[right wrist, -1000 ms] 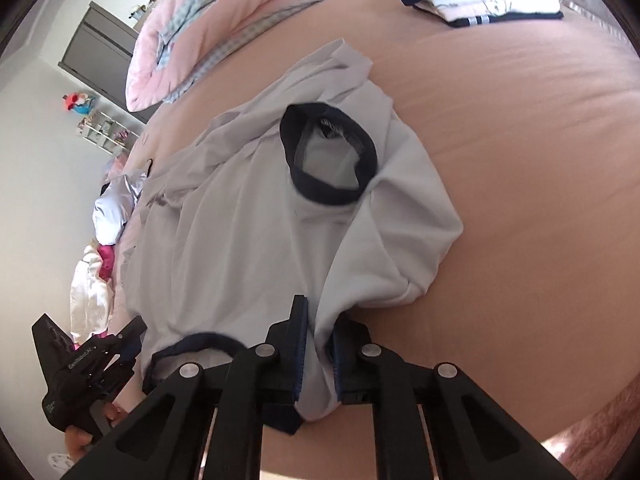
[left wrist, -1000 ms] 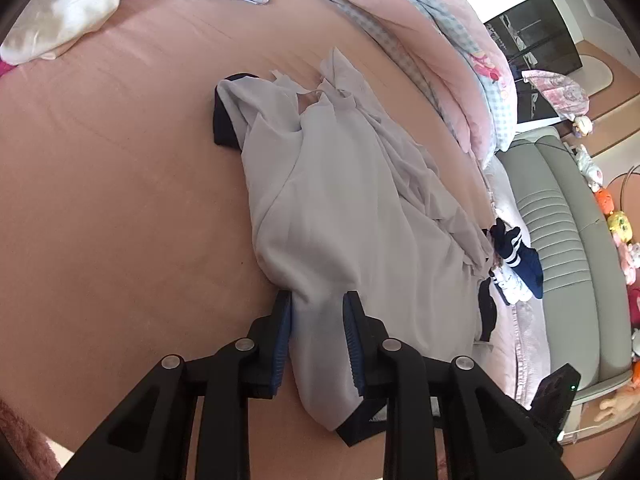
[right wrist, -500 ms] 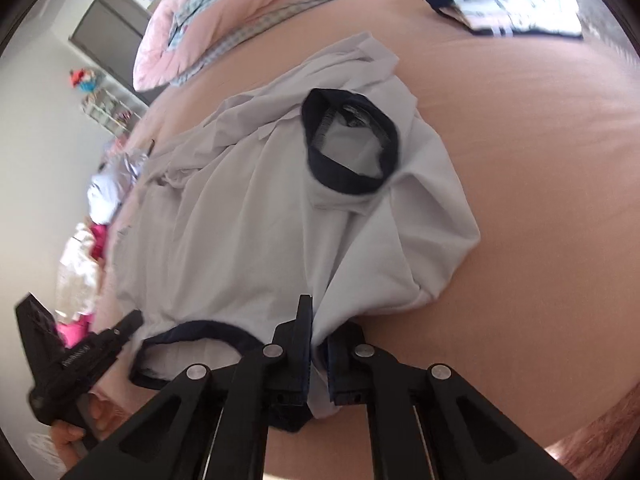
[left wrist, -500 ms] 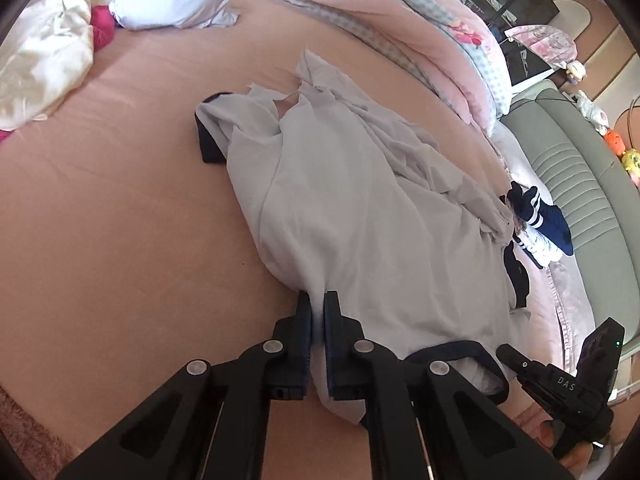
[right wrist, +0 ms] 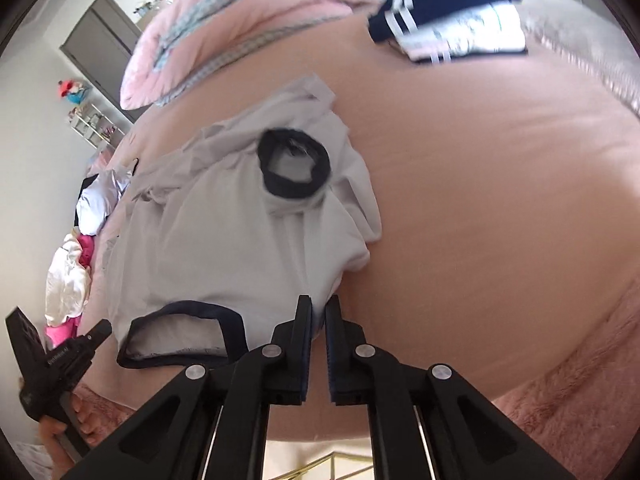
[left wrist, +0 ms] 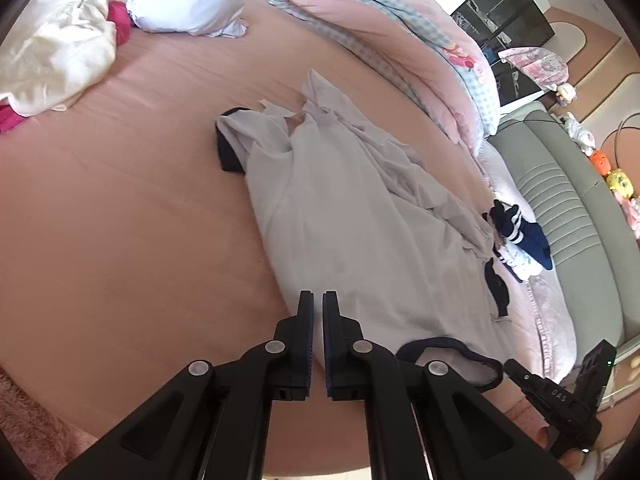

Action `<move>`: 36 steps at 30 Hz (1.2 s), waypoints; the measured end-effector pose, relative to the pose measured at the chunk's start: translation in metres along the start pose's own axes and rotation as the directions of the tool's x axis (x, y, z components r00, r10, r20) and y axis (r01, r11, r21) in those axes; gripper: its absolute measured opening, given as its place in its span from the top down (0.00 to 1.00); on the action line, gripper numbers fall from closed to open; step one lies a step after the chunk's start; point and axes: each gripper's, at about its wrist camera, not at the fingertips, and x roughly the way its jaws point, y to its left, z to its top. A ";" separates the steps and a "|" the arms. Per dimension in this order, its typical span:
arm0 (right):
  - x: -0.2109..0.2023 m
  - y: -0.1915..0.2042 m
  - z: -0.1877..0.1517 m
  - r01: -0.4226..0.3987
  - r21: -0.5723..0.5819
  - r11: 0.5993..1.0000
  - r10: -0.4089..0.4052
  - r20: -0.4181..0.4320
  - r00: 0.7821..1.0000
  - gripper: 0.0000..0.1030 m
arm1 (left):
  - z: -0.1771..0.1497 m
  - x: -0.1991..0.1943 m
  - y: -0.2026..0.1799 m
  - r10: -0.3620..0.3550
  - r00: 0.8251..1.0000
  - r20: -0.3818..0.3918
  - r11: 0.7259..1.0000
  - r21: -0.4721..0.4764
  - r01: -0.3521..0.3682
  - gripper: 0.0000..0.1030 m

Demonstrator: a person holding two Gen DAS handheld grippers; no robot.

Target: Fold clothes

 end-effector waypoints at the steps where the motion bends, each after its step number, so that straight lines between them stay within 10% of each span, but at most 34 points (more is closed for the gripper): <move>1: 0.003 0.004 0.001 -0.006 -0.004 1.000 0.006 -0.001 1.000 0.91 | 0.002 0.002 -0.001 -0.017 1.000 -0.010 1.000 -0.007 0.017 0.95; 8: 0.029 0.012 -0.008 0.010 -0.027 1.000 -0.012 -0.082 0.997 0.70 | -0.013 0.015 -0.008 0.028 0.997 -0.075 1.000 -0.004 -0.029 0.87; 14: 0.014 0.023 -0.017 0.033 -0.303 0.952 -0.095 -0.192 0.977 0.69 | -0.024 0.013 -0.044 0.239 0.956 -0.169 0.932 0.316 -0.177 0.87; 19: 0.002 -0.011 -0.004 0.000 -0.031 1.000 -0.004 -0.142 0.990 0.69 | -0.025 0.014 -0.053 0.169 0.973 -0.160 0.952 0.282 -0.119 0.87; 24: 0.015 0.007 -0.007 0.036 -0.124 0.992 -0.054 -0.140 0.989 0.52 | -0.031 0.031 -0.067 0.203 0.965 -0.168 0.928 0.347 -0.135 0.87; 31: 0.008 0.018 -0.019 -0.021 -0.183 0.983 -0.014 -0.184 0.983 0.49 | -0.036 0.013 -0.055 0.102 0.971 -0.218 0.964 0.263 -0.042 0.86; 36: 0.005 -0.017 -0.014 -0.144 0.087 0.986 0.154 -0.113 0.982 0.52 | -0.015 0.004 -0.015 -0.009 0.989 -0.146 1.000 -0.007 0.008 0.86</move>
